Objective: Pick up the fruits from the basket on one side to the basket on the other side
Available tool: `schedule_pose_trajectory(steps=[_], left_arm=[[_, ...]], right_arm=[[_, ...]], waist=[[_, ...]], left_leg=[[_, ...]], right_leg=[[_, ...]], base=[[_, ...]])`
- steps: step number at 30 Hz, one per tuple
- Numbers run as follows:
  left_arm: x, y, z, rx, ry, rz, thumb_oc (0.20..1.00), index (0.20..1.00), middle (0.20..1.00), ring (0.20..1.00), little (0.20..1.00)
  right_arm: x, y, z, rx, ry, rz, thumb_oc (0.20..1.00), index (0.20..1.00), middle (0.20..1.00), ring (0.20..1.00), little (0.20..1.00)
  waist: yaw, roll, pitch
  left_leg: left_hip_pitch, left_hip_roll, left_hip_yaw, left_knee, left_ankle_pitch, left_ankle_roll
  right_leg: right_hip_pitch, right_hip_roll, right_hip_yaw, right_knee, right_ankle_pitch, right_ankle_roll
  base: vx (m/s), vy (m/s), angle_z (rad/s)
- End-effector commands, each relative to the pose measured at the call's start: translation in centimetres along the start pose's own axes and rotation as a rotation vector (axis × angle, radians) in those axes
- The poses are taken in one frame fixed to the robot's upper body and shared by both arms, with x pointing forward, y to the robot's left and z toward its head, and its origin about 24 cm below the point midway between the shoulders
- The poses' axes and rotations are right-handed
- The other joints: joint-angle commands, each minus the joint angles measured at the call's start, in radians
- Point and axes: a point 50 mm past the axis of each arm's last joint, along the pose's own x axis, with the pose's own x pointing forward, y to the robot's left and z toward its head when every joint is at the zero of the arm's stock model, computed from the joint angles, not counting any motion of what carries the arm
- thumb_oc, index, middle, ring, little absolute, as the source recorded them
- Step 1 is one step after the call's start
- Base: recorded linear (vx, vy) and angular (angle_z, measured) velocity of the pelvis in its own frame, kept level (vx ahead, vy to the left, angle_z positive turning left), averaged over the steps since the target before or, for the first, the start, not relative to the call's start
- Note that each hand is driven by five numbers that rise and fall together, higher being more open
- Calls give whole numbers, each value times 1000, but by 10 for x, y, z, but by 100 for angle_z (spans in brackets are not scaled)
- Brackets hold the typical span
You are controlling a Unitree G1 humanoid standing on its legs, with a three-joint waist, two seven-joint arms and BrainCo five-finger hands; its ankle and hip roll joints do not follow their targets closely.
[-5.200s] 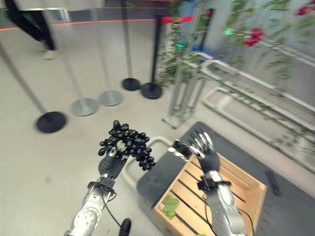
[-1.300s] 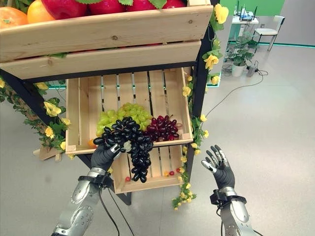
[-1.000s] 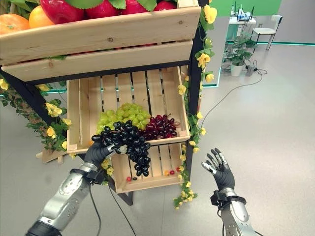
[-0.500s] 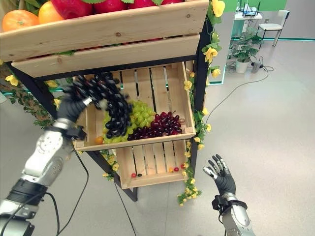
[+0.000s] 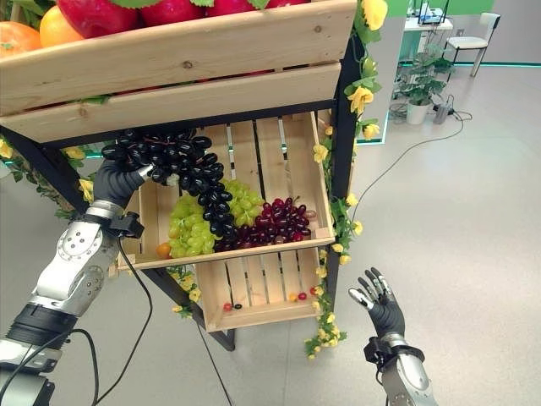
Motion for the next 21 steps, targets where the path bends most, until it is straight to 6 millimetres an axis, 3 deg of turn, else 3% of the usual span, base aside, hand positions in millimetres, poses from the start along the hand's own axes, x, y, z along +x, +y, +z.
schedule_pose_trajectory(steps=[1,4,5,9,11,13,16,18,21], left_arm=[[35,16,55,14,-218,79,200,200,200,200,200],[35,17,47,55,-181,79,200,200,200,200,200],[35,17,32,125,-109,63,200,200,200,200,200],[36,15,22,268,-46,30,200,200,200,200,200],[40,16,21,617,-9,-30,200,200,200,200,200],[41,18,20,680,7,-47,200,200,200,200,200],[46,24,27,1131,20,-132,200,200,200,200,200],[48,29,29,1288,41,-177,200,200,200,200,200],[60,28,38,1670,16,-252,200,200,200,200,200]], right_arm=[[9,12,27,-16,-139,52,1000,1000,1000,1000,1000],[8,11,25,-18,-131,50,1000,1000,1000,1000,1000],[8,11,24,-27,-123,50,1000,1000,1000,1000,1000],[8,11,23,-35,-113,61,1000,1000,1000,1000,1000],[5,8,22,-42,-114,61,1000,1000,1000,1000,1000],[4,6,22,-45,-116,59,1000,1000,1000,1000,1000],[1,3,25,-53,-133,72,1000,1000,1000,1000,1000],[-1,3,26,-53,-141,82,1000,1000,1000,1000,1000],[-3,4,29,-65,-152,113,1000,1000,1000,1000,1000]], waist=[[-13,-25,3],[-18,-25,6],[-25,-23,11],[-29,-25,16],[-32,-26,20],[-31,-27,17],[-37,-25,18],[-36,-25,12],[-43,-18,12]], left_leg=[[15,25,-3,19,-25,-40],[17,25,1,18,-26,-40],[16,25,2,17,-26,-40],[13,25,5,17,-24,-40],[18,26,8,17,-28,-41],[14,26,9,16,-25,-41],[22,26,15,17,-31,-43],[20,26,18,15,-28,-43],[20,26,24,13,-28,-44]], right_leg=[[77,-33,-5,10,-110,87],[75,-33,-1,10,-108,88],[70,-33,2,10,-106,88],[65,-34,5,10,-104,88],[70,-34,2,10,-106,90],[66,-35,1,10,-103,91],[73,-35,0,10,-108,96],[68,-36,1,10,-105,98],[66,-36,1,10,-105,103]], base=[[9,-1,-3],[5,6,-4],[-5,6,-6],[-6,-1,-3],[0,0,0],[0,0,0],[14,-2,-4],[11,0,-2],[7,0,-2]])
